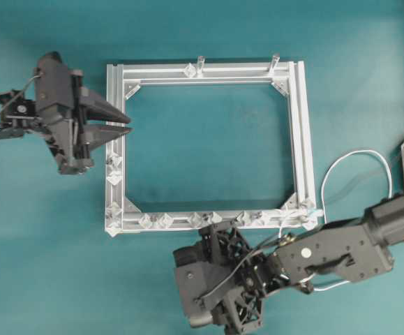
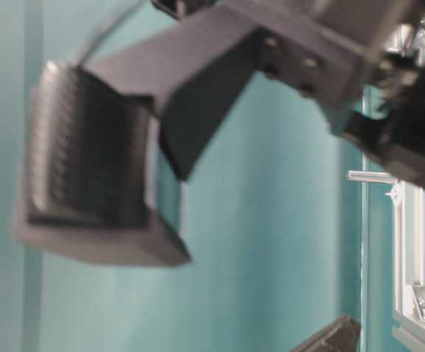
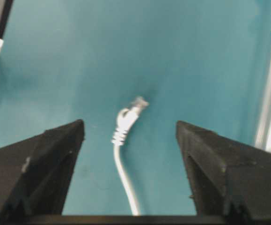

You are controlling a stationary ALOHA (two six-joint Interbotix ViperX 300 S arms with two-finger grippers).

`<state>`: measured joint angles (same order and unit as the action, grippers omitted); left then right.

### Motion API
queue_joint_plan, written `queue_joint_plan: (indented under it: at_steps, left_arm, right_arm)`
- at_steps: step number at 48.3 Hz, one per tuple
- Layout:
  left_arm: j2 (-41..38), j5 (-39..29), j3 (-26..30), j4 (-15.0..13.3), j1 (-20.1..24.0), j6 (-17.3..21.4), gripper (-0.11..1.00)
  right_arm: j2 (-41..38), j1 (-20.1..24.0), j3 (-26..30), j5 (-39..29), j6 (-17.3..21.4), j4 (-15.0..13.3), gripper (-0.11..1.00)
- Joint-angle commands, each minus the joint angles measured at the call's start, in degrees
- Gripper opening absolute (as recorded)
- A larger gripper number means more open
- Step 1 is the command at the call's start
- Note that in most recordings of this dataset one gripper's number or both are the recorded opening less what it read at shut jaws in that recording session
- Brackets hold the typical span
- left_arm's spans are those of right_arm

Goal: Move the cable alternately left and right between 8 closely spaced pins so it hooks onto each one.

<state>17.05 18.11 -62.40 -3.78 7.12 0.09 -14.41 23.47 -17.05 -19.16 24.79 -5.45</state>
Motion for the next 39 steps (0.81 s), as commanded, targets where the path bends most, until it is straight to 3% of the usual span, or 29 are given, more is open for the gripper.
queue_joint_plan:
  at_steps: [1,24,39]
  left_arm:
    - [2.02,0.18,-0.53,0.18,-0.09,0.18,0.37]
    - [9.40,-0.62,-8.09,0.09,0.35,0.18,0.37]
    - [20.04,-6.86,-13.97,0.18,0.35,0.18,0.37]
  right_arm:
    - [0.00,0.44,1.76,0.00,0.88,0.09,0.80]
    - [-4.92,0.44,2.72,2.02,2.72,0.09,0.80]
    - [-7.47,0.35,4.66,2.20,2.90,-0.26,0.79]
